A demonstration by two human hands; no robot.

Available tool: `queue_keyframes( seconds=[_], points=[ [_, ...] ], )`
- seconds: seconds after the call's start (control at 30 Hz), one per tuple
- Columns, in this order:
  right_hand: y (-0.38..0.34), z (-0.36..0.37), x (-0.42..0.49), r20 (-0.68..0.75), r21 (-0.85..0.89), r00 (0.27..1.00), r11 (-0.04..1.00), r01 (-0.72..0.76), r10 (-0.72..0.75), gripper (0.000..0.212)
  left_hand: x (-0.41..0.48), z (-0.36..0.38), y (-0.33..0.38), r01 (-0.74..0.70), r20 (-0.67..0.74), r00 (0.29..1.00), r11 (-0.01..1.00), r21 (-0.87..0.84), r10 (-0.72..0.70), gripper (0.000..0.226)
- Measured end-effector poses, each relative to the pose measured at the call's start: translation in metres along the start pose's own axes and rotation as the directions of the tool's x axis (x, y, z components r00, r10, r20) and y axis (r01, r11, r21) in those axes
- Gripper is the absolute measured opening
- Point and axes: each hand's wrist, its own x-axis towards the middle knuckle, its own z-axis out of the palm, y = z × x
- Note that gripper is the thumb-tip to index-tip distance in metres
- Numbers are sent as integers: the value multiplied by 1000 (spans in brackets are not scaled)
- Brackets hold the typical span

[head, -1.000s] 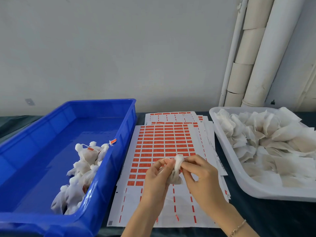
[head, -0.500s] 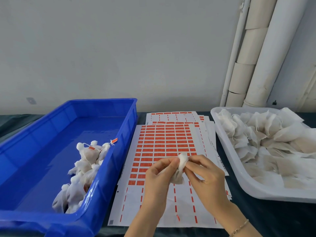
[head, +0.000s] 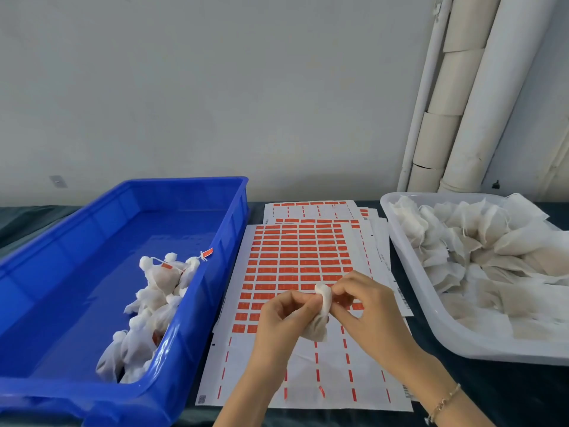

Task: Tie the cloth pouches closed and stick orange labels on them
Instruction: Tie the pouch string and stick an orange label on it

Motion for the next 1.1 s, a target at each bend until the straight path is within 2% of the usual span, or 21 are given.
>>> queue_keyframes(
  seconds=[0.17,0.3,0.43,0.53,0.63,0.73,0.8,0.9,1.0,1.1],
  points=[
    [-1,-1,-2,64,8,998,1000,-13,13,22,-4,3,-2,4,24,1000,1000,-20,-3,10],
    [0,-7,0,-26,46,1000,999,-15,16,22,-6,-1,-2,45,23,999,991,-124,-43,24],
    [5,-20,8,-94,37,995,999,-17,20,13,-6,-9,-3,62,40,998,986,-156,-56,23],
    [2,-21,12,-90,49,996,999,-1,6,15,-7,-8,0,46,51,998,994,-101,-41,28],
    [-3,-17,14,-57,67,998,997,39,-35,24,-7,-4,6,-10,92,996,1000,-13,11,20],
    [-5,-13,16,-51,56,997,997,53,-50,21,-11,0,9,-95,161,983,994,62,84,31],
    [-5,-11,16,-56,48,997,998,49,-46,21,-13,2,10,-119,143,984,990,73,108,39],
    [-5,-12,19,-62,37,997,998,49,-47,28,-14,1,10,-142,95,986,989,31,139,35],
    [0,-15,25,-62,22,998,999,31,-29,16,-17,2,10,-184,109,977,983,8,182,30],
    [2,-17,30,-46,19,999,1000,15,-14,10,-16,3,10,-203,106,975,978,58,196,28]
  ],
)
